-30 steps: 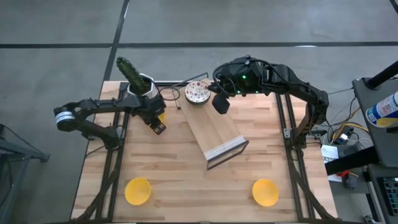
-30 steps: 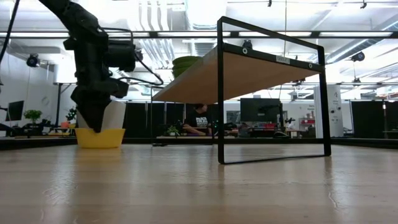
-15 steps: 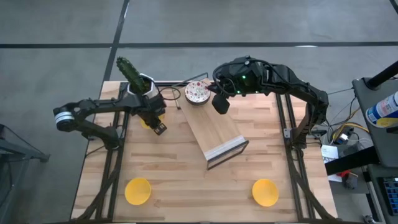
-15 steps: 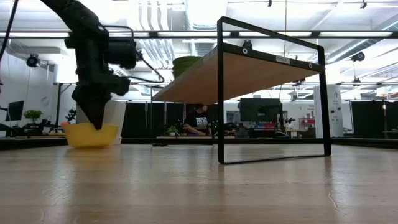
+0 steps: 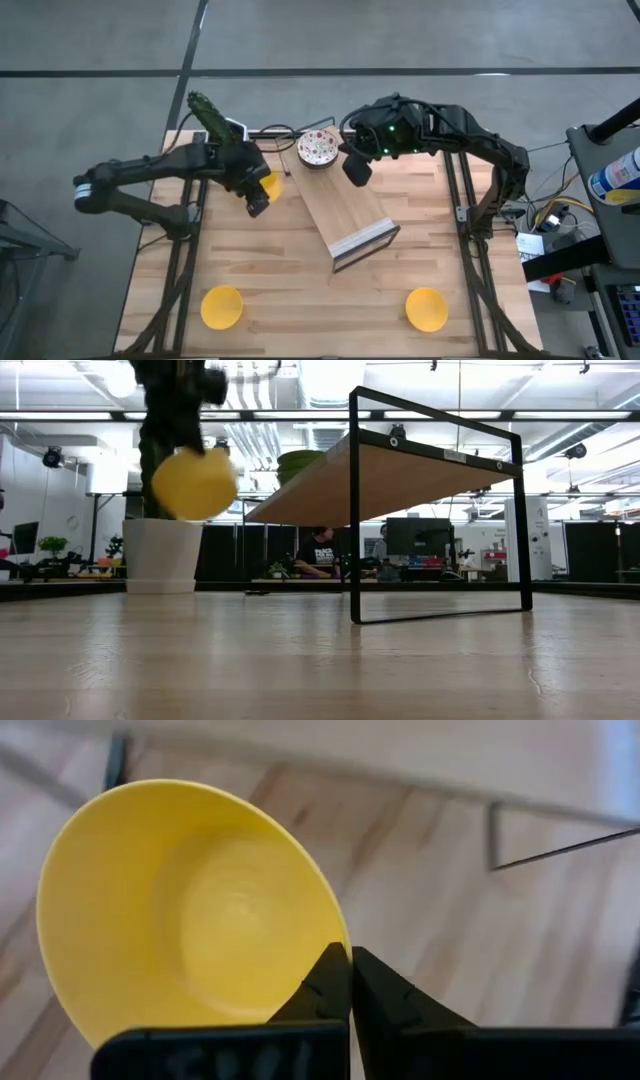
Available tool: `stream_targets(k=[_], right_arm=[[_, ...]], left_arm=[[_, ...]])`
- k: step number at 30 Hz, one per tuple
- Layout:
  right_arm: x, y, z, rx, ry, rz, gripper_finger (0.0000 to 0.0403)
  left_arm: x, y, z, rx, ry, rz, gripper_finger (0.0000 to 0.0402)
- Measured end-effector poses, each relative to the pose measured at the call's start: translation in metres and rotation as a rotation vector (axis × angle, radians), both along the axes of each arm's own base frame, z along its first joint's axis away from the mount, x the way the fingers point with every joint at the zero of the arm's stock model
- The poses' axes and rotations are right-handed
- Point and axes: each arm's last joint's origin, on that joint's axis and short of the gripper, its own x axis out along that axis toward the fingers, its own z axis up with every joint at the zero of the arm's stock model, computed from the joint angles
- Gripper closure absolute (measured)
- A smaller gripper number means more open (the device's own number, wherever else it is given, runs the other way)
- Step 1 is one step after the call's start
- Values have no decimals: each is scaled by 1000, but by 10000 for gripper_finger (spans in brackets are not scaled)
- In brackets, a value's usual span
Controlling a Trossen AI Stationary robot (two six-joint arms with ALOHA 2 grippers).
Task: Pick & Place Mini bowls
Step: Put the top yellow bowl on the shelf
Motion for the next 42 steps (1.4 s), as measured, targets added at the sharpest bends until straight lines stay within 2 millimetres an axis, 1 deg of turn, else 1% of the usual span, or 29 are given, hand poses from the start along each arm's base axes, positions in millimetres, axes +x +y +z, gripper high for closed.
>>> stream_targets(k=[4,7,11,13,18,22,25,28,31,34,36,39,42], right_arm=[[-3,2,2,18,-12,0,394],[-12,8,9,36,-29,20,394],[-26,14,9,85,23,30,394],[-30,19,9,133,30,7,394],[-35,37,15,152,0,99,394],[-35,46,17,146,-21,136,394],[-43,55,27,112,-87,167,394],[-53,61,42,63,-190,197,394],[-62,64,54,24,-278,182,394],[-69,64,60,14,-314,175,394],[-74,63,64,15,-335,174,394],[-76,62,64,12,-337,168,394],[-73,63,61,11,-318,170,394]], left_arm=[[10,-18,31,54,-96,-103,401],[20,-33,49,94,-161,-212,401],[41,-50,65,129,-247,-305,401],[54,-55,68,151,-258,-351,401],[90,-56,61,219,-207,-396,401],[117,-56,56,289,-185,-484,401],[136,-58,45,329,-155,-549,401],[150,-58,38,373,-136,-604,401],[159,-58,29,450,-85,-647,401],[163,-58,20,520,-2,-714,401],[164,-60,15,606,55,-768,401],[166,-64,11,681,87,-819,401],[167,-71,10,699,86,-852,401]])
